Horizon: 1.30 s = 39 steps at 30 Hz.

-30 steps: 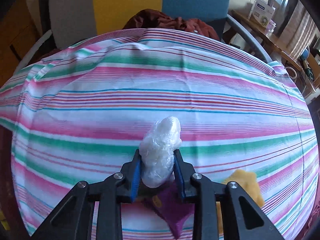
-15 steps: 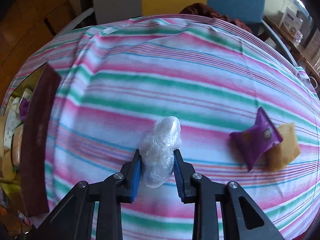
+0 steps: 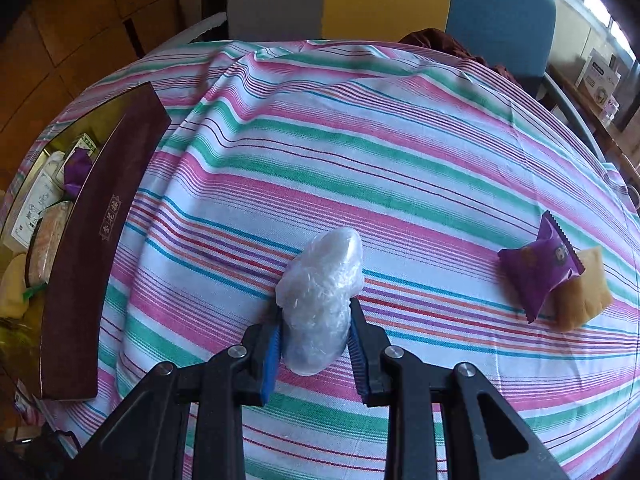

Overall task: Organize objects
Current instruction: 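Lower the yellow sponge into the gold tray and open the left gripper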

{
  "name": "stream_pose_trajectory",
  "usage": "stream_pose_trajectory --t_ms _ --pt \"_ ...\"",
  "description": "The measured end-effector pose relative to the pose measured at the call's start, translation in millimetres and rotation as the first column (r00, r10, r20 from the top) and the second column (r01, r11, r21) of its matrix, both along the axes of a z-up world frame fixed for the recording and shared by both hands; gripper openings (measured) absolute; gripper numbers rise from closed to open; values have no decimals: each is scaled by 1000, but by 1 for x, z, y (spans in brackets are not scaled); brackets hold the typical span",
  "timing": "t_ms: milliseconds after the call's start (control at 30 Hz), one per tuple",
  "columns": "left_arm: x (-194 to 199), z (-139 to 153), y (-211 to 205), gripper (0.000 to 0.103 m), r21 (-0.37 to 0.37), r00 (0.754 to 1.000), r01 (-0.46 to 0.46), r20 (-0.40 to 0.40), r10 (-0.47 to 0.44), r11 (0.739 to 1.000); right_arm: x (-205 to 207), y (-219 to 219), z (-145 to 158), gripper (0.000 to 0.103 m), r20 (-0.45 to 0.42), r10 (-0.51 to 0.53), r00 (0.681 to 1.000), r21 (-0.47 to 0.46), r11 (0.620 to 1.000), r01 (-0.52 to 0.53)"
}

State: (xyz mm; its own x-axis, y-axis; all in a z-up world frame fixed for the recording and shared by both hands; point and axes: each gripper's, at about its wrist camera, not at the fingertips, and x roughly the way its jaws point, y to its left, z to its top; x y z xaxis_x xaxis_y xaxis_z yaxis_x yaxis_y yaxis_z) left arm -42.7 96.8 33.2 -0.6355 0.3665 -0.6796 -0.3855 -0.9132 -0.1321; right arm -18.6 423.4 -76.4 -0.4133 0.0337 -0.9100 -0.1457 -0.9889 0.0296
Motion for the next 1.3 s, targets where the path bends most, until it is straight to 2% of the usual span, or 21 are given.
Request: stream_pose_trajectory --t_ms 100,233,300,467,833,1000,1100,1300 --pt "-7 5 -29 51 39 998 -68 7 67 997 2 3 1 29 -3 0 1000 -4 1000 0" --pt "-25 6 -61 51 109 988 -142 67 135 984 -2 1 2 29 -2 10 1000 -1 1000 -11" --pt "-36 4 -68 51 154 984 -154 114 137 976 -2 2 3 29 -2 11 1000 0 1000 -11" --pt "-56 -1 -45 51 164 985 -102 154 77 981 -3 3 4 29 1 23 1000 -2 1000 -23" --pt "-108 -25 63 51 83 975 43 215 -60 996 -4 3 5 29 1 27 1000 0 1000 -27" --pt "-133 -46 101 52 -17 972 55 231 -50 998 -2 2 6 29 1 26 1000 -1 1000 -26" --pt "-143 -58 107 52 -52 972 46 234 -33 998 -3 2 6 29 2 24 1000 -3 1000 -24" --pt "-151 -62 102 63 -37 973 23 229 -14 999 -3 2 5 29 2 24 1000 -3 1000 -24"
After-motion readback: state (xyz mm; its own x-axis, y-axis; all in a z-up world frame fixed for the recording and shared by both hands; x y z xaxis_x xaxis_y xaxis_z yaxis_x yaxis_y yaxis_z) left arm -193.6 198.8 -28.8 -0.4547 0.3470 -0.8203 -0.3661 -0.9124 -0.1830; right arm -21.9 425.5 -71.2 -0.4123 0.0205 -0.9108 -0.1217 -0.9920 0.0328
